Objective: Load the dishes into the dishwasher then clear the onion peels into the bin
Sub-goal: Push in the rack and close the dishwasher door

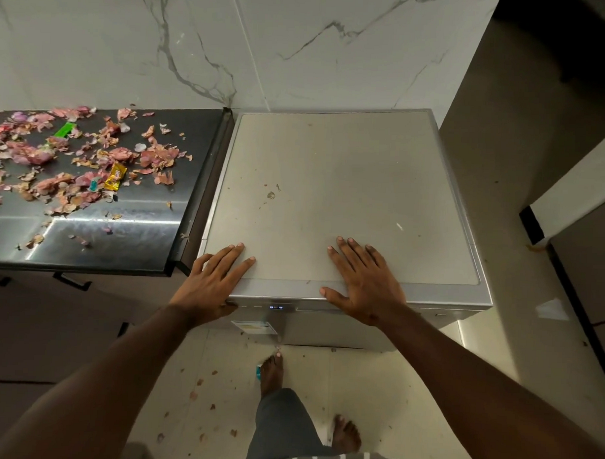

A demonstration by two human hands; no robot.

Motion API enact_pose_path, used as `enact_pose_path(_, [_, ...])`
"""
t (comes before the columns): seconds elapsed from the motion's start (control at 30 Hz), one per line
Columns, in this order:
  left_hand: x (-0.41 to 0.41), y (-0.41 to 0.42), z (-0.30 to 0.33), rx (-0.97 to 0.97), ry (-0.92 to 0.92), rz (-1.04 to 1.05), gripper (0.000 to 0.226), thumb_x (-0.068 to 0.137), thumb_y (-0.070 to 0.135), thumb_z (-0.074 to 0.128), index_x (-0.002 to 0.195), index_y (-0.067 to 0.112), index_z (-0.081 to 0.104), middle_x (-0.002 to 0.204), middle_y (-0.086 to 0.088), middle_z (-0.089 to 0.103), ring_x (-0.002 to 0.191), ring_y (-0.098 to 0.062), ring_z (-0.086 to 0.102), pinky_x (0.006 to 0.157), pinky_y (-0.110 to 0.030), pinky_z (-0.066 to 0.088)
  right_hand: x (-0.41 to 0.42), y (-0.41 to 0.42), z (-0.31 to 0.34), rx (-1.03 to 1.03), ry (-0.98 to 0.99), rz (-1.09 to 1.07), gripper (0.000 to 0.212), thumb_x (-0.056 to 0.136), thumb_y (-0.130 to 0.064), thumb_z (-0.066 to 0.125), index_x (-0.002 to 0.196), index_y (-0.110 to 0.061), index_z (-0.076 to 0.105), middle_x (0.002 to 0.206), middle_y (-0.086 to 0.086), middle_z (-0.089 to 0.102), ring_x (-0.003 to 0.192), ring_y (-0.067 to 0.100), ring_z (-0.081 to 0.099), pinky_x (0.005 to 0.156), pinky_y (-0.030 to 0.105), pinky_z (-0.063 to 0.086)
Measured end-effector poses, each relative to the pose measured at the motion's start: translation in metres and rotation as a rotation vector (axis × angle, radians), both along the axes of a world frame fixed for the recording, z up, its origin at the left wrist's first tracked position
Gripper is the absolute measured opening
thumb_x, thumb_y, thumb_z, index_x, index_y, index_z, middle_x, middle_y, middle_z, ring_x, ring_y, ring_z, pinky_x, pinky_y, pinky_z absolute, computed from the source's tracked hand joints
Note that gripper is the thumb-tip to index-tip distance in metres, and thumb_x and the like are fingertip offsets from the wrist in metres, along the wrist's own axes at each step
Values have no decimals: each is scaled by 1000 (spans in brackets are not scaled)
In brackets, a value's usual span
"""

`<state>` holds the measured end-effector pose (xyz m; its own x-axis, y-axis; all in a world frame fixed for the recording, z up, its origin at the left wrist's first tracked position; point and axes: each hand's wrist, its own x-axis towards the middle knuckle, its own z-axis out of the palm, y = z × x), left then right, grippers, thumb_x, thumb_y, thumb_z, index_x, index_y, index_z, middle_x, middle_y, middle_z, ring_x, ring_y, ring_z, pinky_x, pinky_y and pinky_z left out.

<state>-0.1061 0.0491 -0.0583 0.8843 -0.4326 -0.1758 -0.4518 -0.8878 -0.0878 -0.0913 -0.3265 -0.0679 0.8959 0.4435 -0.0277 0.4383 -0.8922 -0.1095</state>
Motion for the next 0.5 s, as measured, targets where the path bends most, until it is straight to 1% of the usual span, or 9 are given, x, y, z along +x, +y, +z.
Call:
enact_pose_path(0.13, [0,-2,-2,-32,-19,18,121,72,64,82,166,27,14,174,-10,8,159,-31,13,123,-57,20,0,-2,1,4,3,-5,90,98,-80,15,167,-23,8,175,4,2,161,22,2,129,50,13])
enact_pose_path(0.3, [-4,-7,-5,-68,-56,51,119,70,63,81,166,28,20,174,-7,11,160,-29,14,123,-54,20,1,-3,-1,11,-8,-5,91,98,-81,15,167,-23,10,175,5,4,161,22,5,129,50,14])
enact_pose_path(0.37, [-5,-8,-6,-69,-55,55,120,70,63,82,166,28,19,174,-6,9,160,-29,12,124,-54,19,2,-3,0,13,-11,-5,91,98,-81,15,167,-22,12,175,5,6,161,22,6,128,50,14])
enact_pose_path(0.5, [-5,-6,-5,-66,-57,53,120,68,61,84,165,26,22,174,-8,12,159,-31,15,123,-57,20,1,-3,-1,18,-9,-3,91,97,-81,15,167,-23,10,175,4,5,161,22,5,128,50,14])
